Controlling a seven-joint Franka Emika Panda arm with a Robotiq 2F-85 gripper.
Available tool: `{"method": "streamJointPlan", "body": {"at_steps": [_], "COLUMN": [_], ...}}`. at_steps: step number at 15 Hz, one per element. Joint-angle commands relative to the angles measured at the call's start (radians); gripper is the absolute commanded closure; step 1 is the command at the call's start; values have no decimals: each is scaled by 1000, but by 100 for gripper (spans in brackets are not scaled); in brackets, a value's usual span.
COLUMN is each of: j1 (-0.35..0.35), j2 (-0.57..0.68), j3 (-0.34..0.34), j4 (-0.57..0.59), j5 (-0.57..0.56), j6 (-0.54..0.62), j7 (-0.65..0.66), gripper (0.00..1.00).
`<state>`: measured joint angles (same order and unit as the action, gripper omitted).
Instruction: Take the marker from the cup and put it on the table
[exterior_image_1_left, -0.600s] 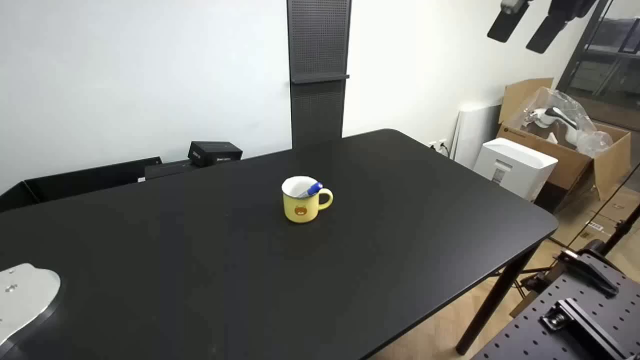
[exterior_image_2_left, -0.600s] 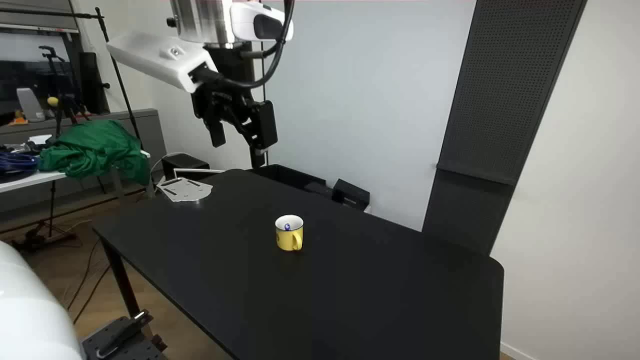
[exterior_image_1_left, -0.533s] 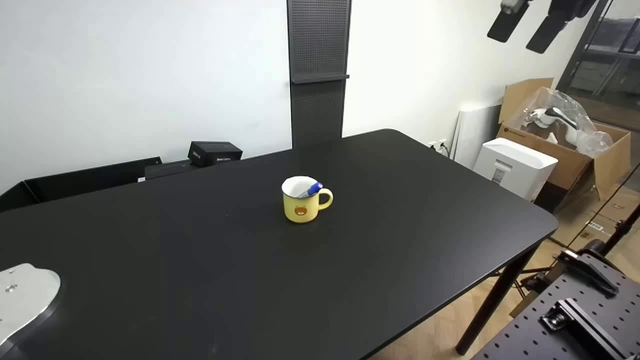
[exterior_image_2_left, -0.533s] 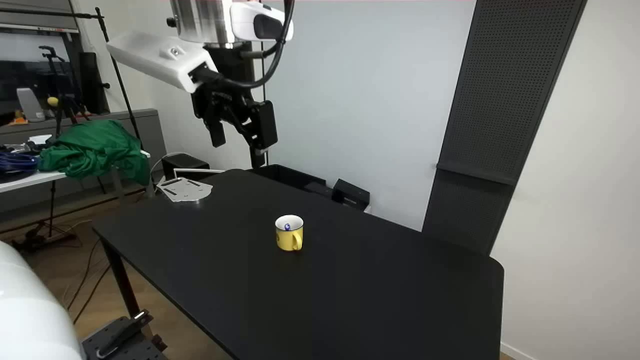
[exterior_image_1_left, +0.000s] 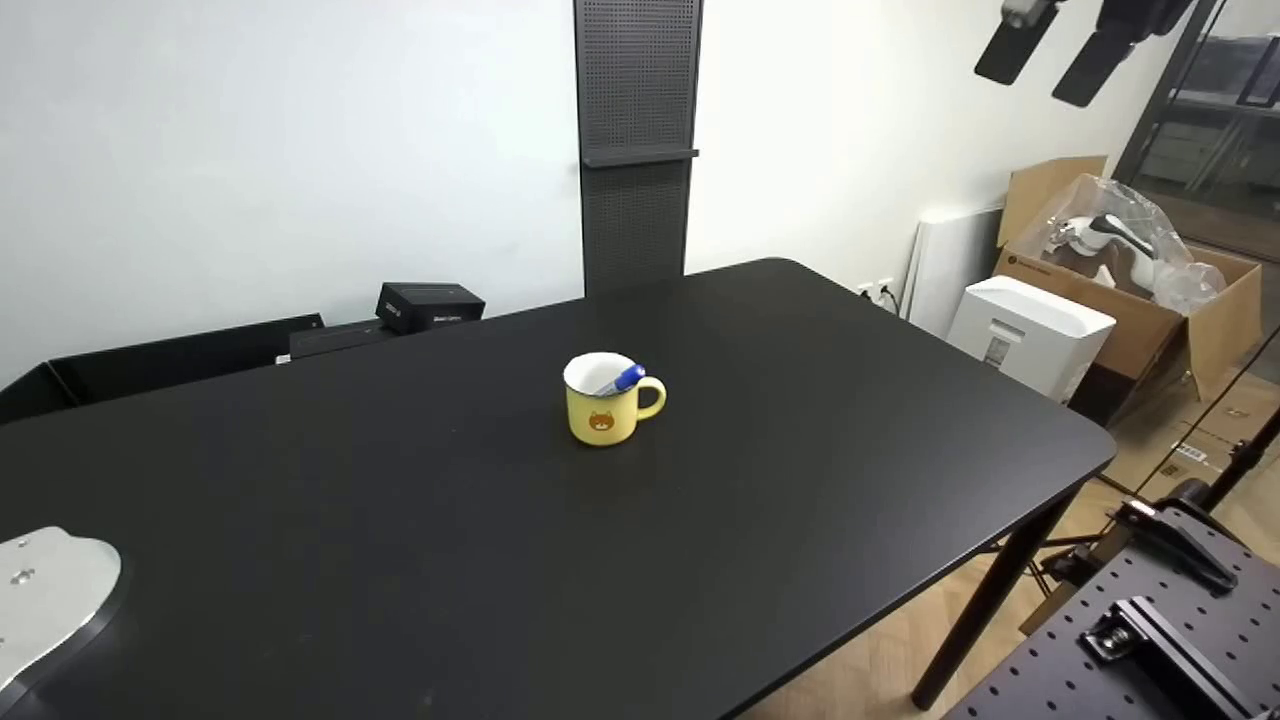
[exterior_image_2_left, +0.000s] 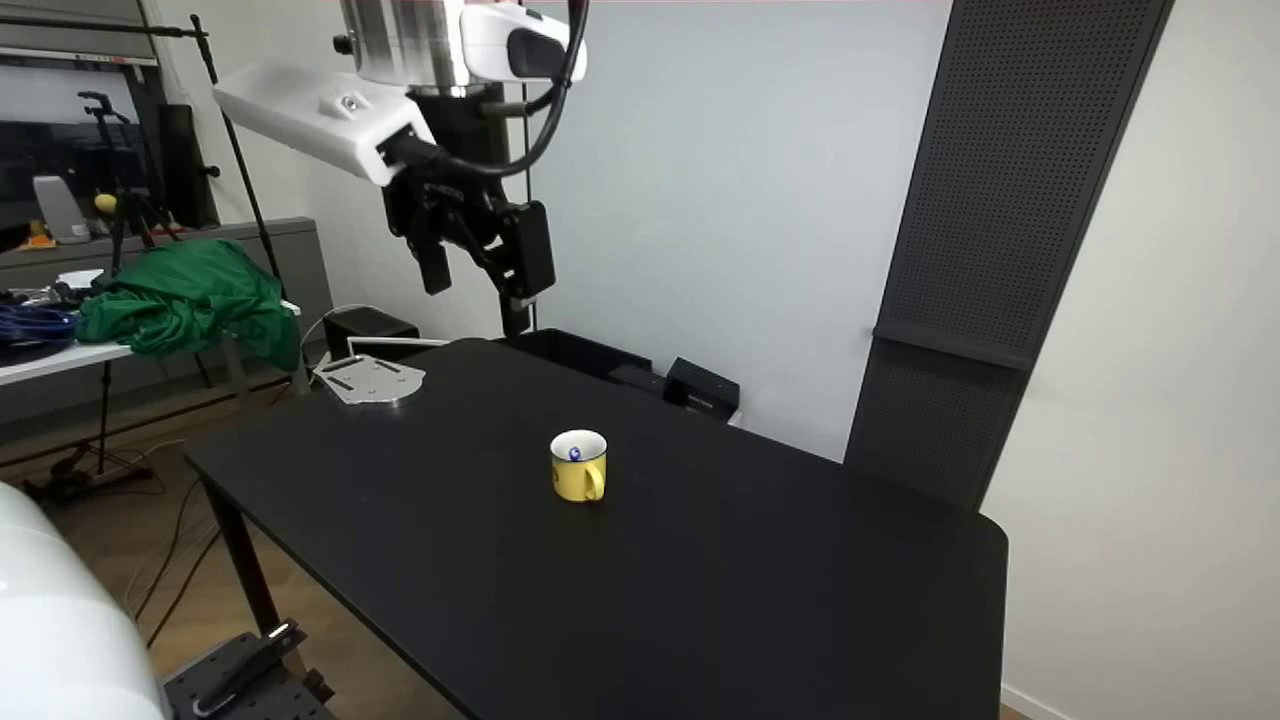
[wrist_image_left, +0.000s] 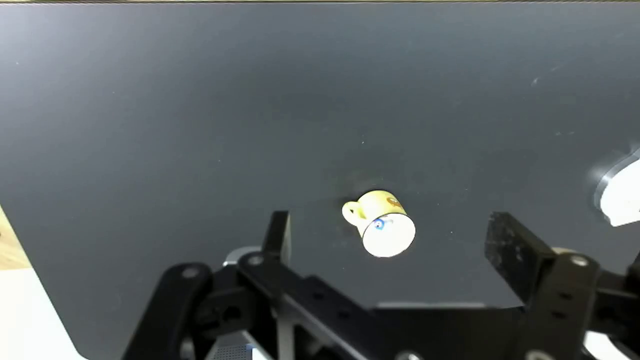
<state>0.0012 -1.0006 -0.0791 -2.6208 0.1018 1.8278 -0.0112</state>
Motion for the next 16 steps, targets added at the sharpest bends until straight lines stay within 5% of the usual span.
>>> {"method": "streamJointPlan", "body": {"at_steps": [1, 6, 16], "j1": [-10, -17, -8], "j2": [2, 50, 488], "j3": [6, 20, 170], "j4": [3, -5, 51], "j5": [7, -20, -191], "j6": [-4, 98, 490], "j7": [-7, -14, 46], "gripper": [0, 0, 0]}}
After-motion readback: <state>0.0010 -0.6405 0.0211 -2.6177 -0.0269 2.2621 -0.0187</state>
